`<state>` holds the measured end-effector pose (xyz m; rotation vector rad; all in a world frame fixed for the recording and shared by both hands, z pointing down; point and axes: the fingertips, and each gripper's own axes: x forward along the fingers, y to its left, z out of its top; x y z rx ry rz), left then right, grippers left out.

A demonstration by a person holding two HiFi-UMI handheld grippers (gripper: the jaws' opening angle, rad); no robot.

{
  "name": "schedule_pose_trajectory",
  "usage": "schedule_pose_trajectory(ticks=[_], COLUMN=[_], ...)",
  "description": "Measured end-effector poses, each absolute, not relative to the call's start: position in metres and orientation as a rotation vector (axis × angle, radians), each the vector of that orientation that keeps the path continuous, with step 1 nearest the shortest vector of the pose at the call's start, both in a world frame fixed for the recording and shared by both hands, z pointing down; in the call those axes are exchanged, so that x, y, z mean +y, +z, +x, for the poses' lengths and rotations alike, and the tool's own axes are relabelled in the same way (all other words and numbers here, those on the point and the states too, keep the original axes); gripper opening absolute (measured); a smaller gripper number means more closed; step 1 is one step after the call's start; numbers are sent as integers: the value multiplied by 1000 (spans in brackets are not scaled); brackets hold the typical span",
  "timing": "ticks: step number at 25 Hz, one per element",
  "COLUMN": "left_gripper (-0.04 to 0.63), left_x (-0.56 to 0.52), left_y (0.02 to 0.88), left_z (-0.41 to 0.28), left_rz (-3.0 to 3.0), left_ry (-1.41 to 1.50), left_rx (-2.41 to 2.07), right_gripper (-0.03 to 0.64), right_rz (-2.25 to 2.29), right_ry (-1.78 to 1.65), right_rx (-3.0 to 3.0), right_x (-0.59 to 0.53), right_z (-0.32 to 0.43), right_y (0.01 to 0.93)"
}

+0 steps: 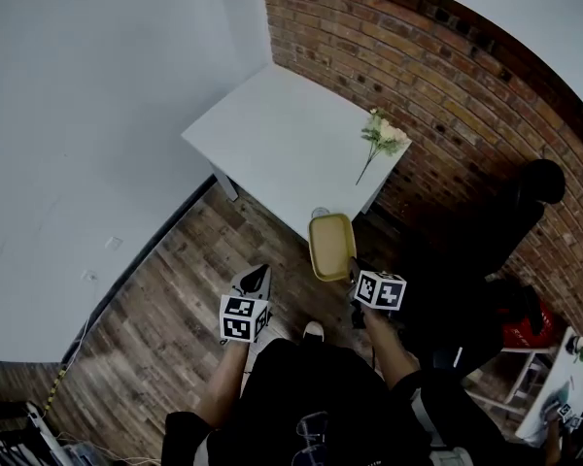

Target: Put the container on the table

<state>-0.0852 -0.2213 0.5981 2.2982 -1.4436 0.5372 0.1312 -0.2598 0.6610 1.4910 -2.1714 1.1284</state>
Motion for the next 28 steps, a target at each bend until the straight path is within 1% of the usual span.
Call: schedule_pose_trajectory(ticks=[13,28], left_gripper=[15,15], left_x=[-276,-398], left_y=[616,633], left_z=[-83,-107], left_rz=[2277,2331], left_ry=[508,543], left_rx=[-1397,-1260], right_gripper=[37,37], right_rz=[1441,1076], right_ry=[1061,819], right_rx=[-2153,-2149], right_x=[-314,-406], right_z=[129,104], right_y=[671,709])
